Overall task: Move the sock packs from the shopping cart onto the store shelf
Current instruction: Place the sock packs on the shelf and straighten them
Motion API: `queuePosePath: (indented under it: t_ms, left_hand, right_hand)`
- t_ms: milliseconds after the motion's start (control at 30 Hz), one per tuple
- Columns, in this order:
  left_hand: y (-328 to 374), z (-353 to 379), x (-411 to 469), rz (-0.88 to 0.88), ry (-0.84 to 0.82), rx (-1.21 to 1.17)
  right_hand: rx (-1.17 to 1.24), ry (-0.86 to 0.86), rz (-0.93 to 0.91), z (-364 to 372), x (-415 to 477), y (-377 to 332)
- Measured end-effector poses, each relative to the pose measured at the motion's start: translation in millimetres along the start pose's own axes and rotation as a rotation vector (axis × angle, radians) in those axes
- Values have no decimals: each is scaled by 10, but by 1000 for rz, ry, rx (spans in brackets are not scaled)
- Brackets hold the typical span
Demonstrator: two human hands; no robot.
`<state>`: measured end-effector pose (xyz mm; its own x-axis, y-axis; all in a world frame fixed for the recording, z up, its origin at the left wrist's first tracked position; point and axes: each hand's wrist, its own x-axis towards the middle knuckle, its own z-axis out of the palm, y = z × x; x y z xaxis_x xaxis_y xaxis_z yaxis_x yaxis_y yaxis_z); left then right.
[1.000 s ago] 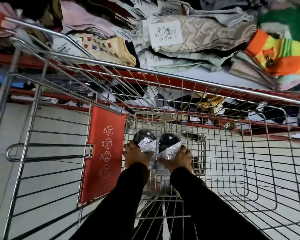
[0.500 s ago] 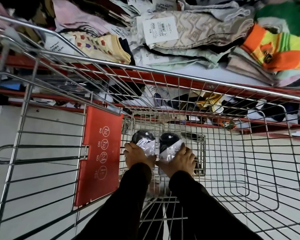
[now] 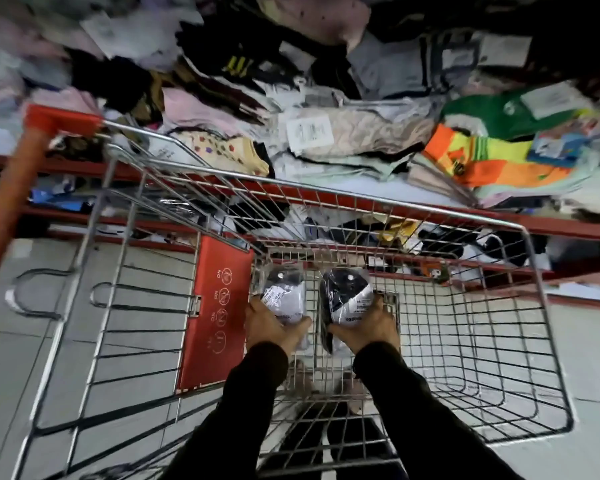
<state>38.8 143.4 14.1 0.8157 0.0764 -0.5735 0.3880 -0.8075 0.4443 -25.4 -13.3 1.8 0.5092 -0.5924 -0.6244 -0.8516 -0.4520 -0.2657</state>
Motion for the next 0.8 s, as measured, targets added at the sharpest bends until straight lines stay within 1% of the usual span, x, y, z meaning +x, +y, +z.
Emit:
queuePosePath:
  t_ms: [67,167,233,333,400,467,567,667,800]
  left_hand:
    - [140,-202,-237,34,30,-57]
    - [308,-509,-532,101,30,-115]
    - [456,-756,-679,182,81,-115]
    - [730,-1154,-883,262,160,-148]
    - [913,-1356,-968,324,223,-145]
    - [1099,-1573,-1071,413,322,-140]
    - [1371,-1820,-1194,503,452,-170]
    - [1692,-2051,-1310,575,521,-222]
    - [2224,-2365,-1484,735,630,-319]
  right_hand:
    - [30,40,-57,-241,-208,-68]
    - [-21,99,-136,-535,-477,-143]
    - [-25,157,-203,-770,-640,-219]
    - [55,265,-283,-1144,-854,-328]
    - [153,318,-347,-1439,-998,-442]
    - [274,361,-404,-1725,-1122,-523]
    - [384,469,-482,-2075,-1231,-639]
    - [495,594,-603,-2457,-1320,-806]
    - [589,765,-765,-3022,-1456,-1058]
